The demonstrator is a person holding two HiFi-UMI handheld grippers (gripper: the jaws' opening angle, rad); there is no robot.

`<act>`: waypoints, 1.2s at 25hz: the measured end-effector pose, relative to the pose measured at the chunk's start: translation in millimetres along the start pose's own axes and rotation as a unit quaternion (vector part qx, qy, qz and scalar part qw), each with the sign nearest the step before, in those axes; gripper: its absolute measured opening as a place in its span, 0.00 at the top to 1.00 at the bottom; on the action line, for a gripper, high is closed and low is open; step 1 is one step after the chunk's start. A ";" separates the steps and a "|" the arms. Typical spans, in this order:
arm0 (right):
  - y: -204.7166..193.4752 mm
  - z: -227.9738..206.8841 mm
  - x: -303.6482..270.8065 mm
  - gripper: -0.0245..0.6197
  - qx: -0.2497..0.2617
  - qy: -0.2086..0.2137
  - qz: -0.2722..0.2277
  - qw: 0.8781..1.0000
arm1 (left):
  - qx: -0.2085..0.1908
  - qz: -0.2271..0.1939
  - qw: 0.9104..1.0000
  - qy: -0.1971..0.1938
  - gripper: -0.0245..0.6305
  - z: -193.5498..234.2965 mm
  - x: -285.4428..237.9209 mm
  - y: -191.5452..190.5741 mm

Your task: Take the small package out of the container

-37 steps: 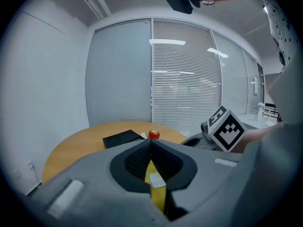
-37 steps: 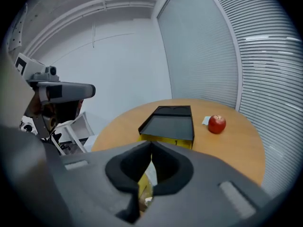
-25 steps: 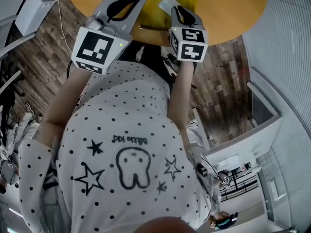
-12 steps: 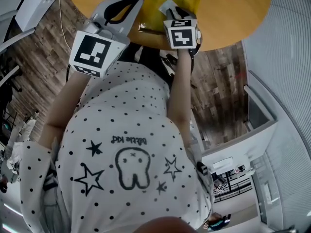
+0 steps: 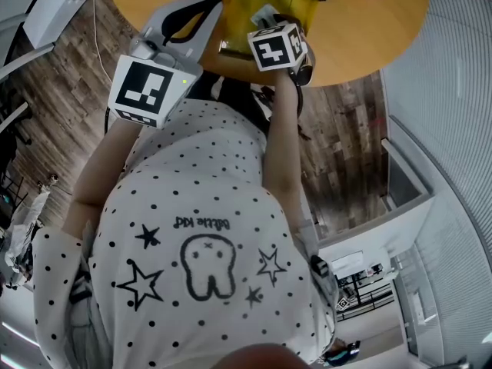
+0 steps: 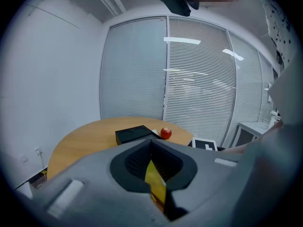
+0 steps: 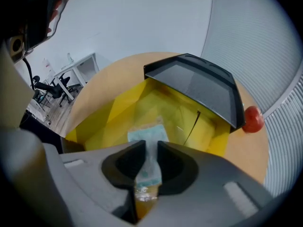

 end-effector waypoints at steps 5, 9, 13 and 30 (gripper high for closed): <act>-1.1 3.7 4.7 0.95 -0.015 0.024 -0.001 1.000 | 0.002 -0.002 1.000 0.003 0.96 5.1 3.4 -1.2; -0.7 -1.5 22.8 0.95 -0.061 0.028 -0.048 0.997 | 0.002 -0.005 1.000 0.006 0.96 3.4 3.2 1.5; 7.0 -1.1 44.6 0.95 -0.091 0.022 -0.098 0.991 | 0.003 -0.003 1.000 0.005 0.96 9.9 6.2 -0.3; -4.3 -34.5 174.4 0.95 -0.214 -0.030 -0.308 0.927 | -0.001 -0.036 0.999 -0.015 0.96 -9.2 13.7 16.3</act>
Point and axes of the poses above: the fingertips, and each gripper's own axes: x backward along the fingers, z to its left, y out of its top, the point moved 6 cm from there along x, backward along the fingers, and after that the axes turned 4 degrees about z, right-handed, at the moved point
